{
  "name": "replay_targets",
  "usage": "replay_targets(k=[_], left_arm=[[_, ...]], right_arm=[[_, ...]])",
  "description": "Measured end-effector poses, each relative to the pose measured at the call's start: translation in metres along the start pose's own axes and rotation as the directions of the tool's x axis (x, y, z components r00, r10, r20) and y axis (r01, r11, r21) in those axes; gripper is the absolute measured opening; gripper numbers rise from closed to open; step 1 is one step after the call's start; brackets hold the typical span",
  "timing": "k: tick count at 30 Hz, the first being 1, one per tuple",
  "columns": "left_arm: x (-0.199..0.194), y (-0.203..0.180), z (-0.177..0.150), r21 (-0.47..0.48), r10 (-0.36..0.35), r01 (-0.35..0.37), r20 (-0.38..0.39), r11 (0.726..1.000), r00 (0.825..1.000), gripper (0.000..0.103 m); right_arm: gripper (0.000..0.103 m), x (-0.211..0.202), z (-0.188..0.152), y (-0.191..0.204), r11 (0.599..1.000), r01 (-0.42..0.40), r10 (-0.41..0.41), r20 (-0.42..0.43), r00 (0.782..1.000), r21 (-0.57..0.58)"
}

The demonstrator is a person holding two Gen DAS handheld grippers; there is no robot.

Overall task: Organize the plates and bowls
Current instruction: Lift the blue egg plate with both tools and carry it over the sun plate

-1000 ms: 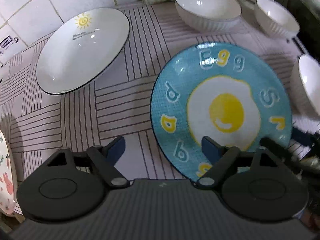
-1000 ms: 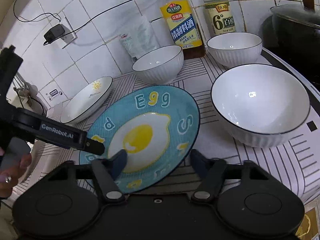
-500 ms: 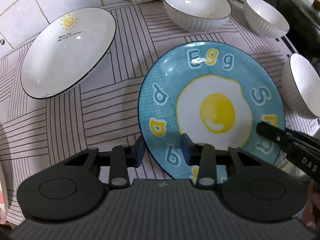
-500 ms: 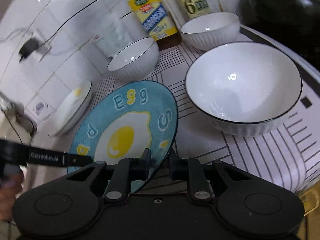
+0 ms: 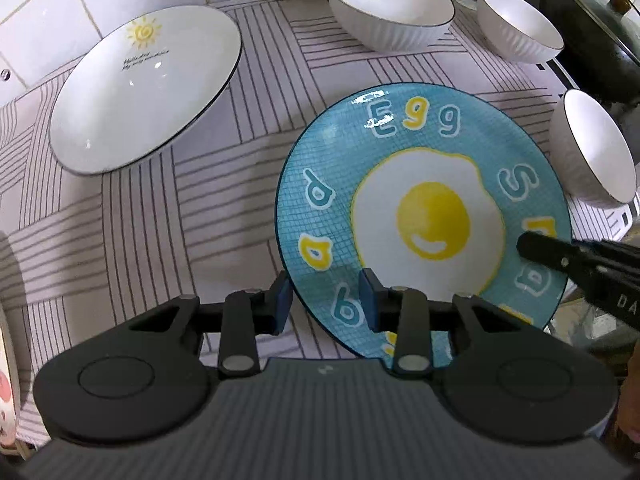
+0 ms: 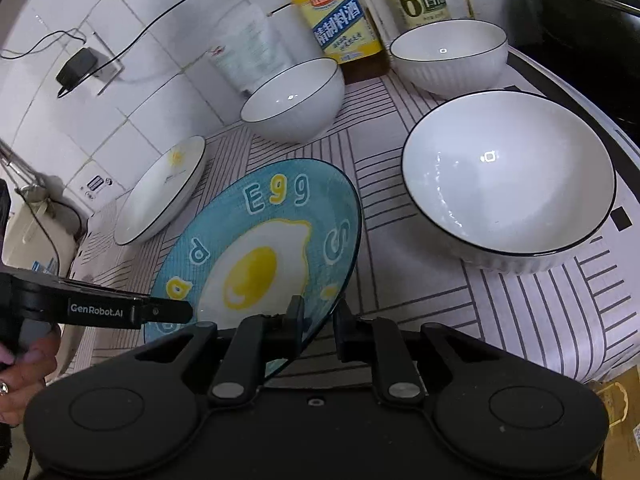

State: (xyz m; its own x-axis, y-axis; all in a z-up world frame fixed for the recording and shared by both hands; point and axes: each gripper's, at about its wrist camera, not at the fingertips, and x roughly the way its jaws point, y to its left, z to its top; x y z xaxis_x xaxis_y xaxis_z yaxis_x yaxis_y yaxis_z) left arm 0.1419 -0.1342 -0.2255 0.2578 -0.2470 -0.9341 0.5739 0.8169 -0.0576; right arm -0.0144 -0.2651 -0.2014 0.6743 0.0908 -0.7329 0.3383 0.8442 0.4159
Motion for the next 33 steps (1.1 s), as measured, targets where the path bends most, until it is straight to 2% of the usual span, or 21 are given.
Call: replay_targets(k=[11,19,24,27,33], left_arm=[[-0.032,0.005,-0.024,-0.036,0.035,-0.033,0.046,0.999,0.998,0.034],[-0.065,0.024,-0.028,-0.066,0.052,-0.045,0.109,0.997,0.993,0.034],[-0.079,0.048,-0.023,-0.112,0.050,-0.036,0.129,0.993,0.990,0.034],[-0.083,0.064,-0.018,-0.105,0.048,-0.034,0.140,0.994,0.989,0.034],[-0.086,0.113,-0.003,-0.168,0.075,-0.055,0.120,0.984,0.990,0.034]], right_arm=[[0.020,-0.012,-0.005,0.022,0.996,-0.051,0.052,0.007,0.999,-0.071],[0.021,-0.025,0.003,0.049,0.988,-0.088,0.091,0.019,0.996,-0.129],[0.021,-0.025,0.015,0.070,0.982,-0.101,0.108,0.036,0.994,-0.160],[0.021,-0.019,0.024,0.082,0.975,-0.121,0.129,0.033,0.991,-0.184],[0.021,0.012,0.049,0.114,0.961,-0.177,0.183,0.011,0.983,-0.212]])
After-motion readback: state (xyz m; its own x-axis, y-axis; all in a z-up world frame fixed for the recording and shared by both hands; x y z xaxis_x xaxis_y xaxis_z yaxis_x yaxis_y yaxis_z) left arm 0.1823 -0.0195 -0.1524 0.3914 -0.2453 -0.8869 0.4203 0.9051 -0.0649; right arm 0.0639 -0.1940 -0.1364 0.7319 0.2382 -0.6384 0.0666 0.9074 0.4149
